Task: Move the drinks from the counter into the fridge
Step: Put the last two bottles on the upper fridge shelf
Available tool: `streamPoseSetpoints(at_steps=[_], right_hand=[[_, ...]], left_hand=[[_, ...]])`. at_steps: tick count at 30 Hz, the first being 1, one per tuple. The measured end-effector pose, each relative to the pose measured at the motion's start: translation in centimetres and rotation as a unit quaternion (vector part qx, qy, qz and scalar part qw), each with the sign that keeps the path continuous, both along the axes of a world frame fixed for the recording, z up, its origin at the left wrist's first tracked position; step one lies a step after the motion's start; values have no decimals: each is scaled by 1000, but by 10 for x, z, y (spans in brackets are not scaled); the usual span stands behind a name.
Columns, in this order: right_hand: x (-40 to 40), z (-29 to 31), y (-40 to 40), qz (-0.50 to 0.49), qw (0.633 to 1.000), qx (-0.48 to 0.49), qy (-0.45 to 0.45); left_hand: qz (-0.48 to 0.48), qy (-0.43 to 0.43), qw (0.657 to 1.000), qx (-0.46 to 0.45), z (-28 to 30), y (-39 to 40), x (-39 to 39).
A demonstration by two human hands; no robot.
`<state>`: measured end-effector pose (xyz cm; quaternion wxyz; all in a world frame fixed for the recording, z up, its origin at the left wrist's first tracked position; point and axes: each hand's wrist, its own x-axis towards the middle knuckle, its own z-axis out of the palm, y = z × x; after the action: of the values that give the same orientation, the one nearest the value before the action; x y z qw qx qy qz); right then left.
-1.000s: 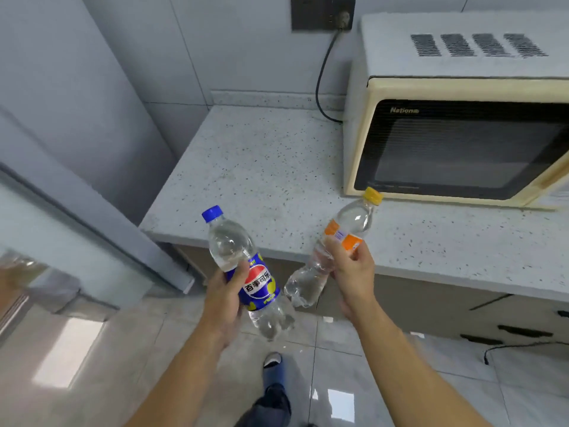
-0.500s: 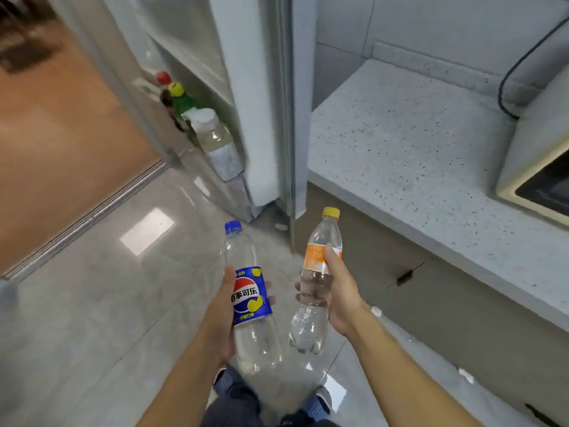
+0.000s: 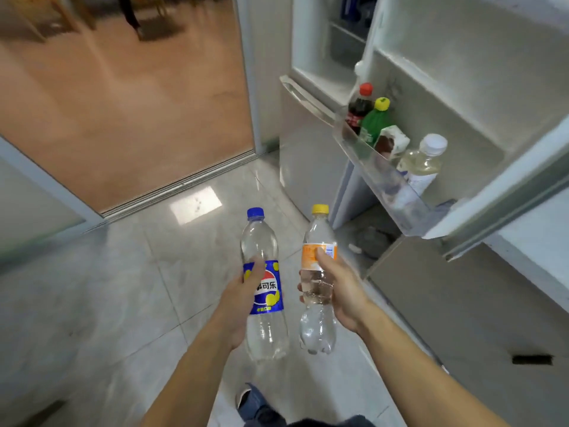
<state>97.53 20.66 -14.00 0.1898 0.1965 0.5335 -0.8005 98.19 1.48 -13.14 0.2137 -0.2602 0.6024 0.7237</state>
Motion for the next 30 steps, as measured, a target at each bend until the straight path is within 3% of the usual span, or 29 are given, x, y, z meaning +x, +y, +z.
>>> streamPoseSetpoints(at_steps=[7, 14, 22, 30], right_hand=[[-64, 5, -99, 27, 998, 57, 21], [-144, -11, -137, 17, 995, 93, 36], [-304, -9, -154, -26, 995, 80, 58], [-440, 14, -111, -104, 990, 85, 51]], left_hand=[[20, 44, 998, -35, 4, -92, -52], [42, 58, 996, -49, -3, -129, -135], [19, 90, 992, -85, 5, -136, -300], [-62, 105, 990, -69, 22, -91, -458]])
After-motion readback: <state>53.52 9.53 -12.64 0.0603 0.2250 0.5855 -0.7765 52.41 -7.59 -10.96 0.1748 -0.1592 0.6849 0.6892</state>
